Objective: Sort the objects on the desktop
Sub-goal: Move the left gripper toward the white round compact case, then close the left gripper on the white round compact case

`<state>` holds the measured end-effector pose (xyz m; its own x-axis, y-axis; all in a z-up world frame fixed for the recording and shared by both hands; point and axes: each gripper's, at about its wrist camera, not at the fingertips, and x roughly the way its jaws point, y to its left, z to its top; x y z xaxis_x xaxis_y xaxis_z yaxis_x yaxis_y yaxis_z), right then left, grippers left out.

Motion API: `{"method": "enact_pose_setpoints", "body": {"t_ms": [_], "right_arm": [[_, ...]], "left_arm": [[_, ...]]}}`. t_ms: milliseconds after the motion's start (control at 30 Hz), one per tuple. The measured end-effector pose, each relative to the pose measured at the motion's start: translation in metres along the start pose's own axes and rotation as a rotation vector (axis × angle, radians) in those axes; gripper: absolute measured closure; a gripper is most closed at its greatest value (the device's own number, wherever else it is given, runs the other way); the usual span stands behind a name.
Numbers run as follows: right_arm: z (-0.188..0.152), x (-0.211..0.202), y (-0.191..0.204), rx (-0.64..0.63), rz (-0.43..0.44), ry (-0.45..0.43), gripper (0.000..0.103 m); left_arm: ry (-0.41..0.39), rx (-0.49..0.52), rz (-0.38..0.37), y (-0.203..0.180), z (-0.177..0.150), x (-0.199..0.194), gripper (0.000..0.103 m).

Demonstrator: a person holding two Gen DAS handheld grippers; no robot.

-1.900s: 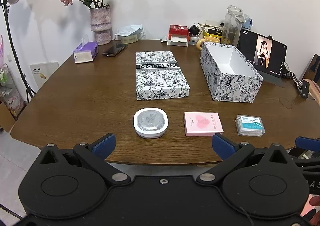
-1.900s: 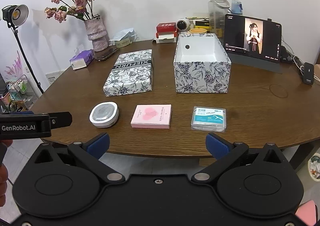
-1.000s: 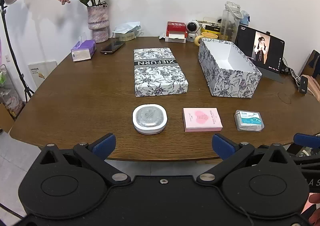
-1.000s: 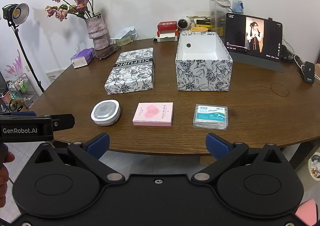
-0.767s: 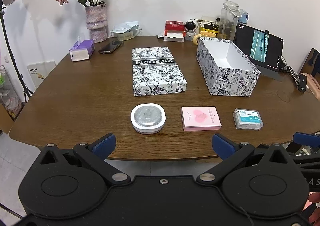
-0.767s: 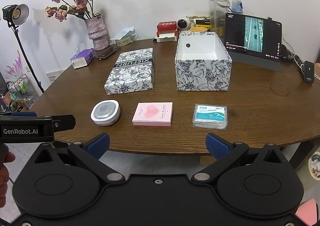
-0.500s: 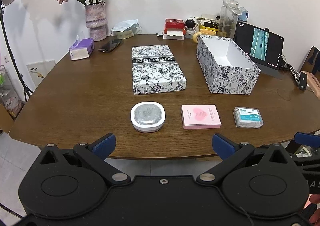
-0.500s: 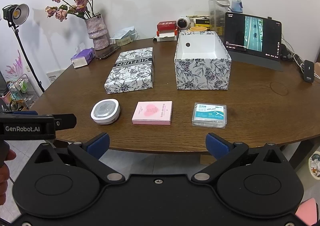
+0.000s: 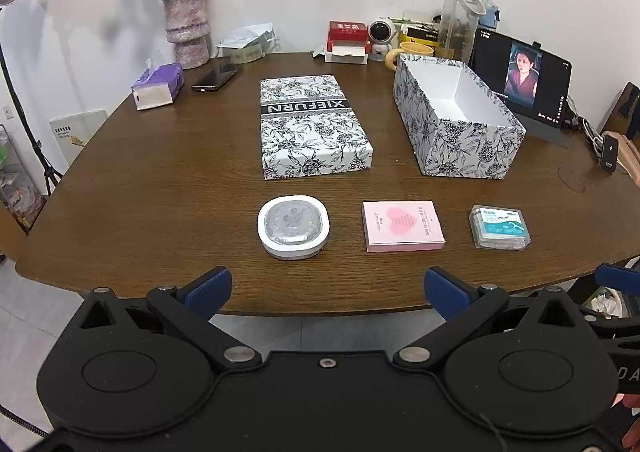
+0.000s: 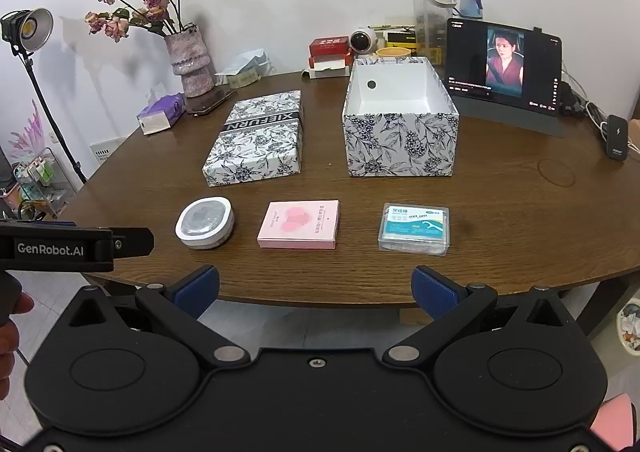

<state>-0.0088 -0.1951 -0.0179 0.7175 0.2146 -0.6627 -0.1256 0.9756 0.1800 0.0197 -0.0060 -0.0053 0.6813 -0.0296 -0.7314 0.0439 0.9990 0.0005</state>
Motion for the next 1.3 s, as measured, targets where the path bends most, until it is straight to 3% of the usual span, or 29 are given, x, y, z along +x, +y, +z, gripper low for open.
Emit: {"method": "enact_pose_setpoints", "body": {"t_ms": [733, 1300], "right_arm": [[0.039, 0.069, -0.016, -0.013, -0.002, 0.079, 0.0], [0.055, 0.129, -0.018, -0.028, 0.03, 0.188, 0.0]], "left_arm": [[0.139, 0.025, -0.001, 0.001, 0.049, 0.085, 0.0], [0.365, -0.024, 0.053, 0.02, 0.067, 0.182, 0.0]]}}
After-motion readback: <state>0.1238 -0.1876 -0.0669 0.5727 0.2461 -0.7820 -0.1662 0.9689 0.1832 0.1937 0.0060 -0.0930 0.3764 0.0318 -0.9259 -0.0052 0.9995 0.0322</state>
